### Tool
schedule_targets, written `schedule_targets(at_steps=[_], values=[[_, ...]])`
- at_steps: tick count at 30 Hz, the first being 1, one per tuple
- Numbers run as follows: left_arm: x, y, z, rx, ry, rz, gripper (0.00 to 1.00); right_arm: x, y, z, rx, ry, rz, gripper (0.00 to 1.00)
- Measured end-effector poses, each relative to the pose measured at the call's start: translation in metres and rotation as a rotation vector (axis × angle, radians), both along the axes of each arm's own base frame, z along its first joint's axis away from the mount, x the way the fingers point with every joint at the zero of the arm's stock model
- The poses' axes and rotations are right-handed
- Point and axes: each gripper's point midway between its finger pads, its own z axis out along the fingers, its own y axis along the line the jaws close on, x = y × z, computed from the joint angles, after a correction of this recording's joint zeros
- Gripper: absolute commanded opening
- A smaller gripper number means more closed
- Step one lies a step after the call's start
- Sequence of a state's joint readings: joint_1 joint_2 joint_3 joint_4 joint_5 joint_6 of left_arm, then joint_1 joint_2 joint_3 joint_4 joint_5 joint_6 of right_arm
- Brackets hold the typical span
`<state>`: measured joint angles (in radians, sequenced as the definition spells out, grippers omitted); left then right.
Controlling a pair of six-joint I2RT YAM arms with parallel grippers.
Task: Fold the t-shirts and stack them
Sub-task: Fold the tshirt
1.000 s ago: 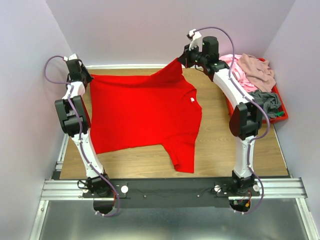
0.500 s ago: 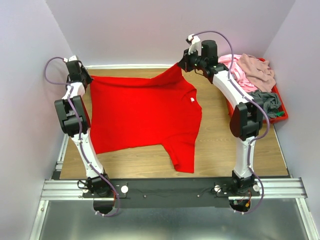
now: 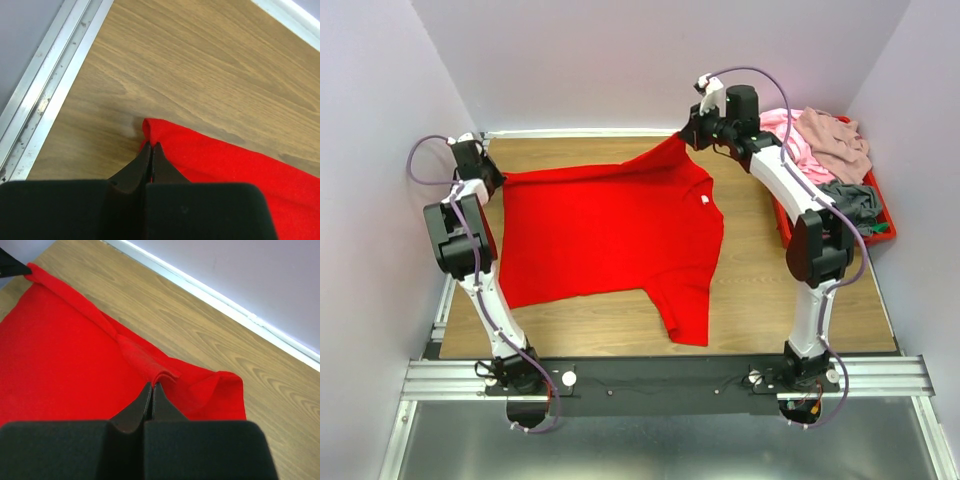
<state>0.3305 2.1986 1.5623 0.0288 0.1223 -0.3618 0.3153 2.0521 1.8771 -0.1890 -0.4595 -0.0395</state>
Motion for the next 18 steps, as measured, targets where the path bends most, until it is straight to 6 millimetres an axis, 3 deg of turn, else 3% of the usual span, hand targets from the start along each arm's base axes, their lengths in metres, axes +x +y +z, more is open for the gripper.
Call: schedule_targets(at_steps=[8, 18], values=[[-0.011, -0.003, 0.024, 0.015, -0.055, -0.001, 0.00, -0.003, -0.008, -0.002, -0.024, -0.002, -0.030, 0.00], [-0.030, -0.011, 0.018, 0.006, -0.044, -0.008, 0.00, 0.000, -0.015, -0.012, -0.049, 0.010, -0.075, 0.00]])
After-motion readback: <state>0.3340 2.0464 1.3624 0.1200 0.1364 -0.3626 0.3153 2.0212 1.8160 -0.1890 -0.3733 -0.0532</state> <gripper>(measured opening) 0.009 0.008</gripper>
